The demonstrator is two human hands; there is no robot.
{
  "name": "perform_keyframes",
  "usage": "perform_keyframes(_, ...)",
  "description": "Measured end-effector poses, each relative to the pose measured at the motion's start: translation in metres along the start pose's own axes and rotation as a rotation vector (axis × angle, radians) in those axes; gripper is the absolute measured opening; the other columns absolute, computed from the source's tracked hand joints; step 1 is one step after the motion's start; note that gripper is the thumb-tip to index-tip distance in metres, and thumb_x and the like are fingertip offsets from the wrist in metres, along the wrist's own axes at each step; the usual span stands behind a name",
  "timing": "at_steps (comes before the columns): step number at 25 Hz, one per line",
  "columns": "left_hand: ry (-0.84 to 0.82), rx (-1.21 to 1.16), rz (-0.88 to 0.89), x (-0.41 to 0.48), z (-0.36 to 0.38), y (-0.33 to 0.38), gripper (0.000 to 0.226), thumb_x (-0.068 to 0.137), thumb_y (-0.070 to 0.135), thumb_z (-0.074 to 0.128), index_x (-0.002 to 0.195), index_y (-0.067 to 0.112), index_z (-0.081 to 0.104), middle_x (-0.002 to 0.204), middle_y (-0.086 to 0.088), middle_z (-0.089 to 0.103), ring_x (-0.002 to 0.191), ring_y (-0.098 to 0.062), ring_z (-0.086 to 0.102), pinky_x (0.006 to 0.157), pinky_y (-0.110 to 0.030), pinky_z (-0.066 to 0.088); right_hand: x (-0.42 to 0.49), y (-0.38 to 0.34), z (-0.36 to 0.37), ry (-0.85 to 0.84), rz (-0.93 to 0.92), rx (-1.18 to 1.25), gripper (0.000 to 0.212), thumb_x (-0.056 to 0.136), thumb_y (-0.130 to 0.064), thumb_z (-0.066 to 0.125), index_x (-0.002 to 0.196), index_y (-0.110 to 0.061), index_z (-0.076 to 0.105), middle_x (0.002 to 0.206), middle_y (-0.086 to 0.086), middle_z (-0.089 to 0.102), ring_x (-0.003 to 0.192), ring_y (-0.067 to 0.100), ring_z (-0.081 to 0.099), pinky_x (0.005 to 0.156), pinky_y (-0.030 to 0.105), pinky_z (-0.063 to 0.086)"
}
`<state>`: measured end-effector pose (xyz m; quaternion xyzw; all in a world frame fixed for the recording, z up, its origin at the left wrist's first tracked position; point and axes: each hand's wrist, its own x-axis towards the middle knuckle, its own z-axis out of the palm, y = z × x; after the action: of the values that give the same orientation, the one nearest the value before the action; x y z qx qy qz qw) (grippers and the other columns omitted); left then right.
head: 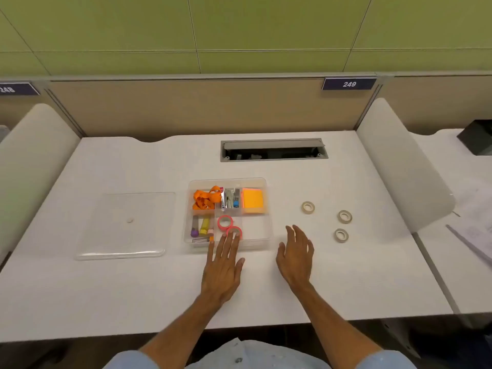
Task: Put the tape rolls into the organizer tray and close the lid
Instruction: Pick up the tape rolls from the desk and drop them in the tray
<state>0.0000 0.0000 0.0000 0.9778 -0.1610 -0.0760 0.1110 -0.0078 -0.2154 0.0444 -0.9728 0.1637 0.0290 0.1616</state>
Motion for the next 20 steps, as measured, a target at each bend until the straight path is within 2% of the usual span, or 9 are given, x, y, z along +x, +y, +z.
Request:
perform_keyframes(4, 0.009, 0.000, -0.027, -0.005, 0.002, -0.007, 0.069, 0.116, 0.051, 0.020, 0.170, 0.027, -0.016, 0.179, 0.002, -0.024, 0.168, -0.022, -0.020, 0.139, -0.054, -0.007, 0.003, 0.026, -0.001, -0.033, 0.114, -0.045, 0.067, 0.109, -0.026, 0.047, 0.170, -0.021, 0.020, 0.177, 0.003, 0.017, 0.166, 0.020, 0.020, 0.136, 0.043, 0.022)
perform_keyframes(6, 0.012, 0.014, -0.011, -0.006, 0.004, -0.004, 0.070, 0.116, 0.051, 0.021, 0.170, 0.026, -0.016, 0.179, 0.001, -0.023, 0.168, -0.022, -0.020, 0.139, -0.054, -0.007, 0.007, 0.030, -0.001, -0.109, 0.109, -0.050, 0.065, 0.110, -0.023, 0.047, 0.170, -0.020, 0.022, 0.178, 0.005, 0.016, 0.166, 0.022, 0.020, 0.135, 0.044, 0.024)
perform_keyframes(10, -0.010, -0.015, -0.025, -0.002, 0.005, -0.004, 0.071, 0.116, 0.052, 0.022, 0.170, 0.026, -0.015, 0.180, 0.000, -0.022, 0.168, -0.023, -0.020, 0.139, -0.054, -0.006, 0.012, 0.034, -0.002, -0.123, 0.090, -0.016, 0.059, 0.106, -0.010, 0.051, 0.163, -0.018, 0.036, 0.168, 0.003, 0.035, 0.157, 0.023, 0.036, 0.125, 0.039, 0.039)
perform_keyframes(14, -0.012, -0.007, -0.030, -0.002, 0.006, -0.004, 0.071, 0.116, 0.052, 0.021, 0.170, 0.026, -0.016, 0.180, -0.001, -0.023, 0.168, -0.023, -0.021, 0.139, -0.055, -0.008, 0.013, 0.032, 0.000, -0.118, 0.101, 0.008, 0.054, 0.101, -0.001, 0.054, 0.153, -0.018, 0.049, 0.152, 0.005, 0.049, 0.141, 0.025, 0.048, 0.111, 0.040, 0.049)
perform_keyframes(17, -0.004, -0.028, -0.044, -0.002, 0.008, -0.005, 0.071, 0.116, 0.051, 0.024, 0.170, 0.026, -0.014, 0.180, -0.001, -0.021, 0.168, -0.024, -0.019, 0.139, -0.056, -0.007, 0.017, 0.029, -0.004, -0.101, 0.115, 0.075, 0.050, 0.100, -0.004, 0.058, 0.148, -0.018, 0.055, 0.148, 0.006, 0.054, 0.138, 0.027, 0.051, 0.110, 0.042, 0.048)
perform_keyframes(20, -0.010, -0.007, -0.045, -0.003, 0.009, -0.003, 0.072, 0.115, 0.051, 0.025, 0.170, 0.026, -0.014, 0.180, -0.001, -0.021, 0.168, -0.024, -0.019, 0.139, -0.057, -0.007, 0.023, 0.014, -0.010, 0.014, 0.080, 0.264, 0.043, 0.100, -0.013, 0.065, 0.143, -0.017, 0.060, 0.141, 0.006, 0.060, 0.134, 0.028, 0.054, 0.111, 0.044, 0.048)
